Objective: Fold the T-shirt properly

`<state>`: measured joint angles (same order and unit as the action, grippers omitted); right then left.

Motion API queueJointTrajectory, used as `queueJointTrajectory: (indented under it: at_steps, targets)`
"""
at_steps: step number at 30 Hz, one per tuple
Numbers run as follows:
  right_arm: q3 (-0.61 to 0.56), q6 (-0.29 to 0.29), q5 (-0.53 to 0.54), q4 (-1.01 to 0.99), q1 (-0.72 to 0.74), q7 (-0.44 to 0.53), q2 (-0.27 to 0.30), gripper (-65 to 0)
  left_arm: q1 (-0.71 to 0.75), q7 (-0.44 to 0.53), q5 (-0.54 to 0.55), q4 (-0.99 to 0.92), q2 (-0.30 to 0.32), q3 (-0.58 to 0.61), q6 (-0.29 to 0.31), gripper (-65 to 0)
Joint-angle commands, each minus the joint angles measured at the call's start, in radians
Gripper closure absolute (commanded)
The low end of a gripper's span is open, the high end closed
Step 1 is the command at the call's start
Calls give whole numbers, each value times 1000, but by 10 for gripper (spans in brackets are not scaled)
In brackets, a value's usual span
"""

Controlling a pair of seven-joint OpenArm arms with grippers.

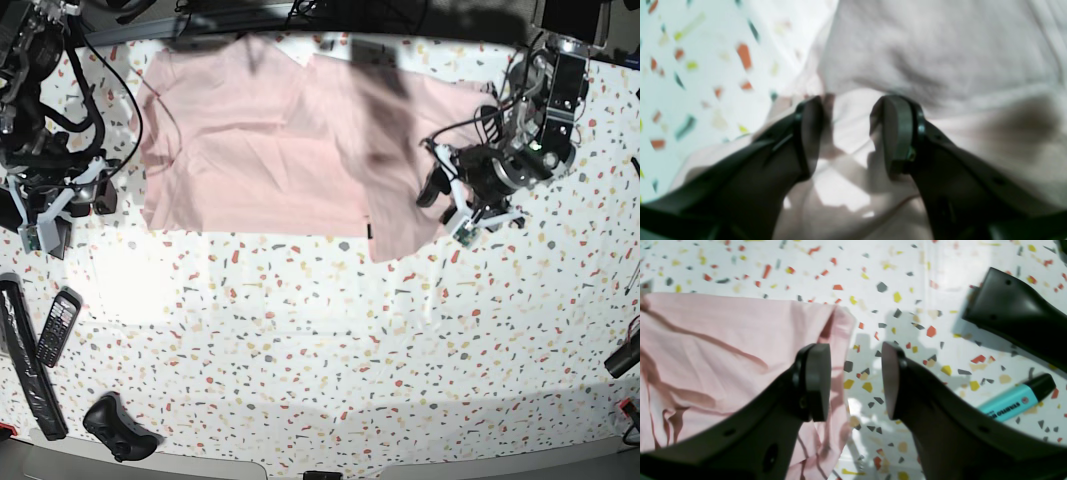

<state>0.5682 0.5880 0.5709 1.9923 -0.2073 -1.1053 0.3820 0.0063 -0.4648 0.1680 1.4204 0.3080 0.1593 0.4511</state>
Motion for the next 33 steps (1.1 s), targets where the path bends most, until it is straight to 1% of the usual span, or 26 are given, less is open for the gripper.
queueJointTrajectory:
  at_steps: [1, 4, 7, 12, 16, 19, 21, 24, 29, 33]
  targets:
    - [6, 7, 29, 14, 11, 16, 14, -246, -24, 6, 10, 4, 8, -3, -14, -279]
    - [6, 7, 37, 14, 11, 15, 10, -246, -55, 1, 77, 8, 8, -3, -14, -280]
    - [6, 7, 35, 0, 11, -5, 9, -246, -80, -45, 145, 32, 9, -3, -13, -280]
    - [6, 7, 35, -103, 11, -9, 9, -246, -78, -59, 203, 158, 24, -3, -11, -280]
    - [6, 8, 35, -211, 11, -9, 15, -246, -71, -68, 200, 246, 39, -3, -11, -280]
    - [6, 8, 35, -290, 15, -2, 21, -246, -70, -70, 201, 257, 49, -5, -11, -280]
    - [6, 11, 36, -341, 27, 23, 22, -246, -69, -69, 201, 257, 51, -17, -11, -280]
    - [6, 57, 74, -412, 59, 23, 20, -246, -66, -69, 204, 257, 51, -50, -11, -280]
    - [-13, 94, 145, -472, 82, -16, -4, -246, -42, -64, 208, 257, 61, -110, -10, -280]
    - [-69, 96, 146, -472, 79, -16, -33, -246, -12, -51, 208, 257, 61, -164, -10, -280]
